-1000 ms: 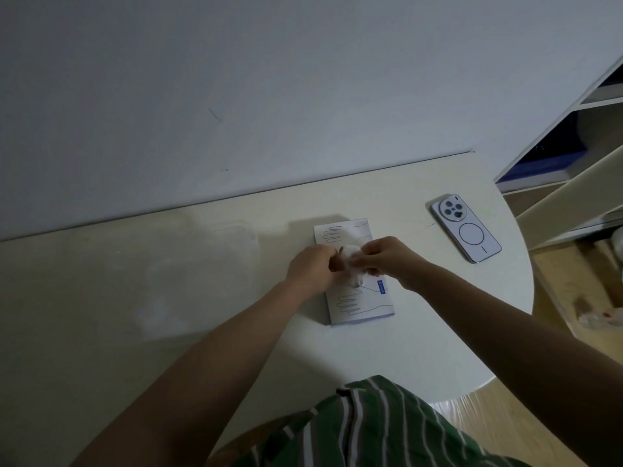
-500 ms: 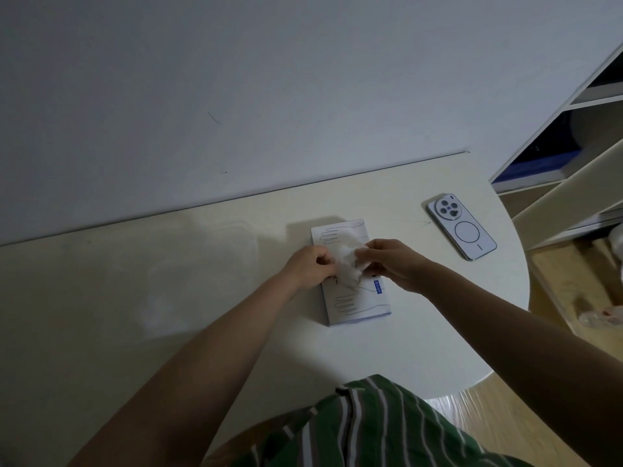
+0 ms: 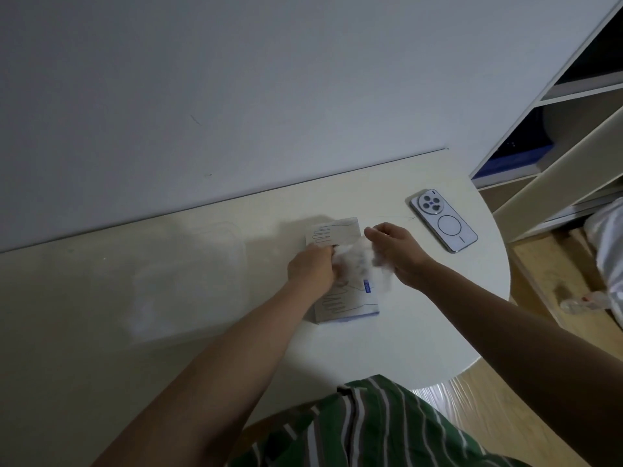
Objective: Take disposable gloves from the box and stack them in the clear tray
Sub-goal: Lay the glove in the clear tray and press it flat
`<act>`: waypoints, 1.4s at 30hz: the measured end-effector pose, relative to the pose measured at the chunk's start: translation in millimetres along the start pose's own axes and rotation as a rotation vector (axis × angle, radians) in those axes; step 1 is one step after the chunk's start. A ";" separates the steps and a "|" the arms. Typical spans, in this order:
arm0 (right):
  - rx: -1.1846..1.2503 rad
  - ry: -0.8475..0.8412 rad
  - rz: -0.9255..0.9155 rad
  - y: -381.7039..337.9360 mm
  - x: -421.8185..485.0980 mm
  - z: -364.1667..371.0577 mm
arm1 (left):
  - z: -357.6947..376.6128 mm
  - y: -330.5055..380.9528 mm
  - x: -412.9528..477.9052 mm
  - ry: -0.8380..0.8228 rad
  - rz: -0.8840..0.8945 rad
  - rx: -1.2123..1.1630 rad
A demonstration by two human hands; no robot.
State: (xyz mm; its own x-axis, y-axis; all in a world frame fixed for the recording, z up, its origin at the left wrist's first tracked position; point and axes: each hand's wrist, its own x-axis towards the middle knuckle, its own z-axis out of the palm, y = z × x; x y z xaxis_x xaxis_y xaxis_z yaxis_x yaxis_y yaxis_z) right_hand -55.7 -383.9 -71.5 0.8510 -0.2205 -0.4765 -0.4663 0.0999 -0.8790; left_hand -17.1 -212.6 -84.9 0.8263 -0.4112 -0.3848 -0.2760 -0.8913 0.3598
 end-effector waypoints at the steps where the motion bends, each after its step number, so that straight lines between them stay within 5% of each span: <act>1: 0.024 -0.011 -0.015 -1.7 -2.4 -1.7 | 1.6 1.7 -0.3 0.013 -0.007 0.032; 12: 0.503 -0.022 -0.049 -33.7 -20.7 -26.7 | 8.9 14.5 4.8 0.011 -0.042 0.150; 17: 0.329 0.188 -0.048 -35.7 -18.9 -31.3 | -1.7 10.9 11.3 -0.096 -0.032 -0.020; 24: 0.300 0.194 -0.061 -42.2 -9.5 -11.7 | -38.8 2.7 -1.8 0.505 -0.061 -0.485; 32: 0.174 0.056 -0.083 -56.1 -4.6 59.1 | -54.5 -14.8 -27.1 0.153 0.115 -0.934; 38: 0.057 -0.032 -0.039 -63.8 -3.5 108.8 | -56.1 -53.1 -49.8 0.130 0.157 -0.731; 42: 0.127 -0.112 -0.023 -70.0 -3.8 138.2 | -63.7 -78.6 -66.0 0.413 0.165 -0.650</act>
State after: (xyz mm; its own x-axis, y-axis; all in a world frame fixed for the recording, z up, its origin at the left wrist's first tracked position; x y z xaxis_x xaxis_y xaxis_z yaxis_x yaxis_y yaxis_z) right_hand 7.0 -256.0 -10.6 0.8859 -0.1154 -0.4493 -0.4184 0.2197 -0.8813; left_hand -18.6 -103.2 -33.7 0.9503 -0.3107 0.0184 -0.1742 -0.4821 0.8586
